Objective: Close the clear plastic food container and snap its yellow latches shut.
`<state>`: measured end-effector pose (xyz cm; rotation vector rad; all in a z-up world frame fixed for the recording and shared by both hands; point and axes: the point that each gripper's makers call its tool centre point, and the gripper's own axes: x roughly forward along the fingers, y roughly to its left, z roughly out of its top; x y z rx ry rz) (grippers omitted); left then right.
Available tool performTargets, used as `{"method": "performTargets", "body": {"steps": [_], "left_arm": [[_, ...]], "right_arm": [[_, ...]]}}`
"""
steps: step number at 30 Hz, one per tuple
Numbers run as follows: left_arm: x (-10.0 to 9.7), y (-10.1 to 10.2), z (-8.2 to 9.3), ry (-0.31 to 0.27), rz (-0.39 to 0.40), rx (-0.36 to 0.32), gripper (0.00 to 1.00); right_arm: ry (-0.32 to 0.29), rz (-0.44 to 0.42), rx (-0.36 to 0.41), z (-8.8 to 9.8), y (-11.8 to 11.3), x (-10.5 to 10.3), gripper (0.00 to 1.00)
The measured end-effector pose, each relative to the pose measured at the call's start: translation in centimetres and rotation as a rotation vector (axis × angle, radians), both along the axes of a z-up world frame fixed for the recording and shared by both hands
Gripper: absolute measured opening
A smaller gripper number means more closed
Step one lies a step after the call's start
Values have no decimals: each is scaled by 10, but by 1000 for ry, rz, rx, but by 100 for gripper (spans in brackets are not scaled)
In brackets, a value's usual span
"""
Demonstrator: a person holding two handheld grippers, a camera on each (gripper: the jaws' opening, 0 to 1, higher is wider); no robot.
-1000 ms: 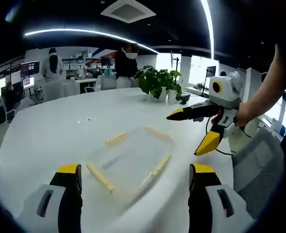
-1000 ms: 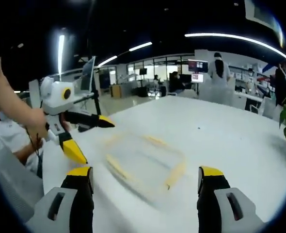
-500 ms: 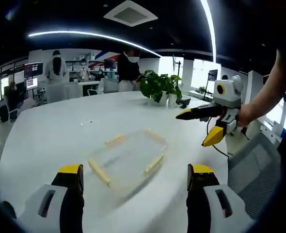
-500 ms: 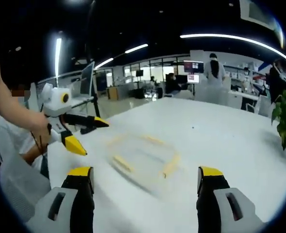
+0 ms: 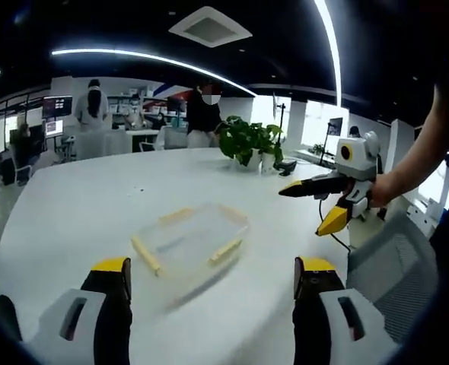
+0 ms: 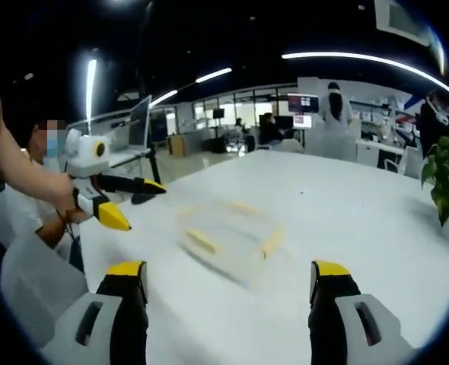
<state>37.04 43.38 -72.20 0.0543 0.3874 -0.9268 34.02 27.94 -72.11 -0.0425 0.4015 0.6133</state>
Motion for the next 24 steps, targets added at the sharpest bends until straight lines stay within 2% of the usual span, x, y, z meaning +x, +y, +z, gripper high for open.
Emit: {"method": "performTargets", "body": {"steps": [6,11,18,24], "left_arm": [[-12,2,1,-1,7,-24,90],[-17,7,0,-2,14,-24,89],[-25,11,6,-18,27,-38,89],[-39,10,8,-29,22,-50,89]], "right_arm": [[1,4,12,3,-1,-10,89],[4,32,-33,0,-1,-15,89],[-9,19,-1,11,-3,-18,89],[-5,19,32,18,-2,-28,90]]}}
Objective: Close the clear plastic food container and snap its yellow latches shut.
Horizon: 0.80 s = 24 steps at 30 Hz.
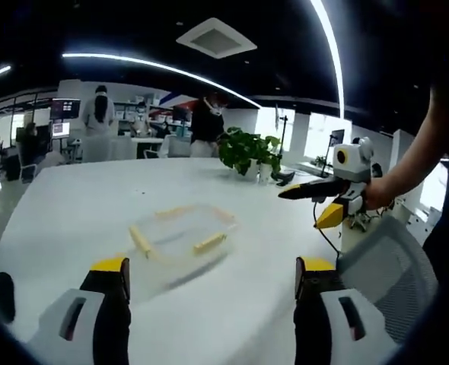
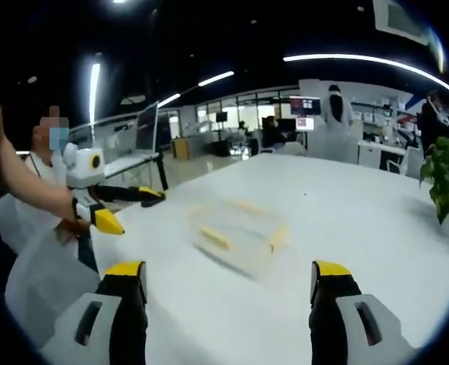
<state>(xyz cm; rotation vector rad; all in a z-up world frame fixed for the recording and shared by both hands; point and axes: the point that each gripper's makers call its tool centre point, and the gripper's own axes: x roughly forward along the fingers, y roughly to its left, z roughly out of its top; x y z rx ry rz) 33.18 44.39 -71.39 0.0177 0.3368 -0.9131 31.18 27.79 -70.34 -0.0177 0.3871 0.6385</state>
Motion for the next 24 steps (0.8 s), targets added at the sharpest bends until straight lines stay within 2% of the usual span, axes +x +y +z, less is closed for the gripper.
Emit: {"method": "performTargets", "body": {"steps": [14,24], "left_arm": [[-22,15,5,17,51,-38,89],[-42,19,6,19,80,-47,87]], "right_arm": [[-2,-6,-2,8,-15,-30,90],[-2,-46,34,14,-25,-45,89]]}}
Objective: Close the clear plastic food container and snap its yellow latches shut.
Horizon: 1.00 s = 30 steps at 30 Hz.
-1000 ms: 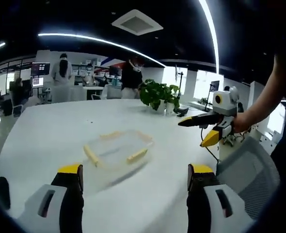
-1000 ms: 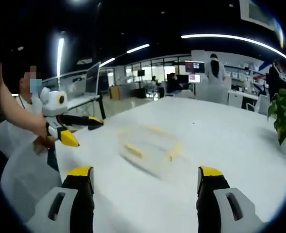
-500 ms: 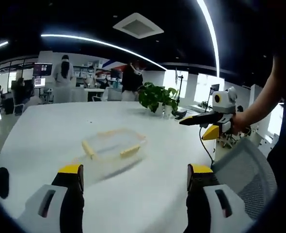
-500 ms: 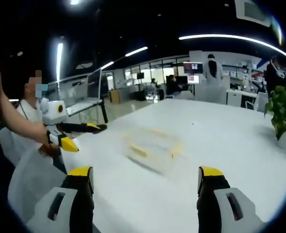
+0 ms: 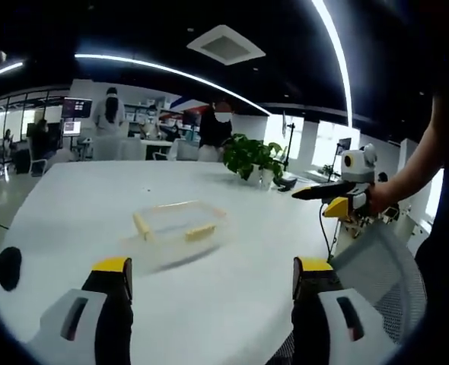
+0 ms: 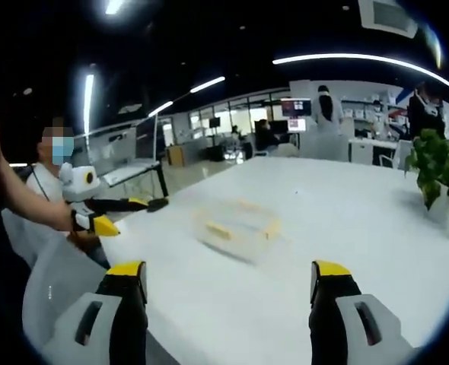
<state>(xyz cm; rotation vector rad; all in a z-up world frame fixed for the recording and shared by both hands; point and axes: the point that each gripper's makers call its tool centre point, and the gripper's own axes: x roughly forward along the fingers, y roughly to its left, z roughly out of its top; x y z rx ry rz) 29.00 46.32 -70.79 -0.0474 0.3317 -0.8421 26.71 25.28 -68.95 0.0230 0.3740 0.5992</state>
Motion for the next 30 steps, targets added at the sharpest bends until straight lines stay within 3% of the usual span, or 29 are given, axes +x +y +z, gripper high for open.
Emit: {"method": "performTargets", "body": {"steps": [11,18,21,25,30], "left_arm": [[-14,3,-2,21,21,-3,87],[-33,-4,-15,32,-13,34,86],[-34,-3,-18,42,-6,28,86],[-33,-2,-16,19,-3,40,86],[-34,0,-25,41,3,51,83]], "right_arm": [[-5,30,-41,-7,0,-14,90],[-5,56,-85,-22,5,-24,90],[-38,42,-112,-21,2,-21,90],[-48,21,-101,-20,-2,-19,90],[-37,22,-86,-23,1,-20,89]]}}
